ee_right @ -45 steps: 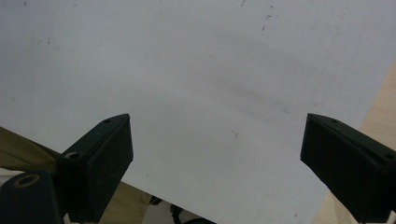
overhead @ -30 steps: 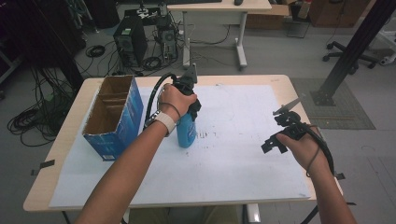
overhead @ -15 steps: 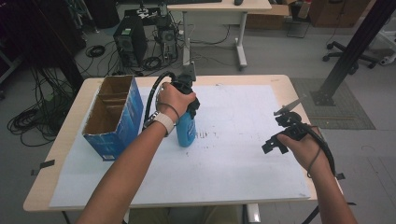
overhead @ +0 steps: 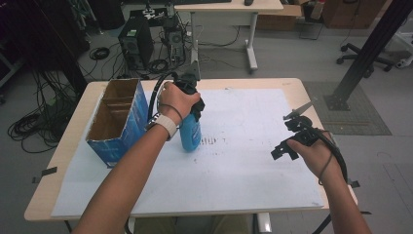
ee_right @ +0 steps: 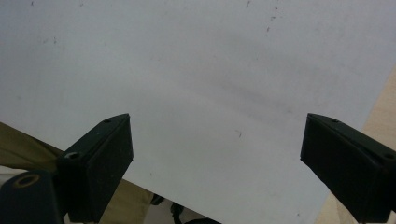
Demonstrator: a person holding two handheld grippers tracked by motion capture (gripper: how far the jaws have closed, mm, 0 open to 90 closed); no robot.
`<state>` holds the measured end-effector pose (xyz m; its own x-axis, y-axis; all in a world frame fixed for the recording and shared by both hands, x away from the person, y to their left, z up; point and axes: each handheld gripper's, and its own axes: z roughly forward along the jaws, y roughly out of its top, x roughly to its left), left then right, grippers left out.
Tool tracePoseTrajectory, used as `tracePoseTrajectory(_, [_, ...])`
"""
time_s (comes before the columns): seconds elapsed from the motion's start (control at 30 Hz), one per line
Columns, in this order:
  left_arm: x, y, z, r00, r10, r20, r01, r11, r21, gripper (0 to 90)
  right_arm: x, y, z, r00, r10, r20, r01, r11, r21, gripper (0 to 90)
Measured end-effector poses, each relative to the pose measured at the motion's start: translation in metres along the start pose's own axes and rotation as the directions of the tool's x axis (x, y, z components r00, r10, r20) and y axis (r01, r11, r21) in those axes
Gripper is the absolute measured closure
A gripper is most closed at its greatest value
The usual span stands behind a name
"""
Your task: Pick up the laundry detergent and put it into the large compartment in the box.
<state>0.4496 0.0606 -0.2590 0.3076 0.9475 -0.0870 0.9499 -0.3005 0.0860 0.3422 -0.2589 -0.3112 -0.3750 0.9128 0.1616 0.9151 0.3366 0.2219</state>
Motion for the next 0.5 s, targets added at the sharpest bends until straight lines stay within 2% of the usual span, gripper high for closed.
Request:
tracePoseTrajectory(0.27, [0.003, -0.004, -0.013, 0.9998, -0.01, -0.017, 0.01, 0.9999, -0.005, 37.5, 0.001, 0.0, -0.002, 1.0, -0.007, 0.001, 0.007, 1.0, -0.001, 9.3])
tracePoseTrajectory(0.5, [0.005, -0.007, -0.027, 0.9996, -0.024, -0.011, 0.024, 0.9996, -0.015, 37.6, 0.002, 0.001, -0.003, 1.0, -0.008, 0.001, 0.008, 1.0, -0.002, 9.3])
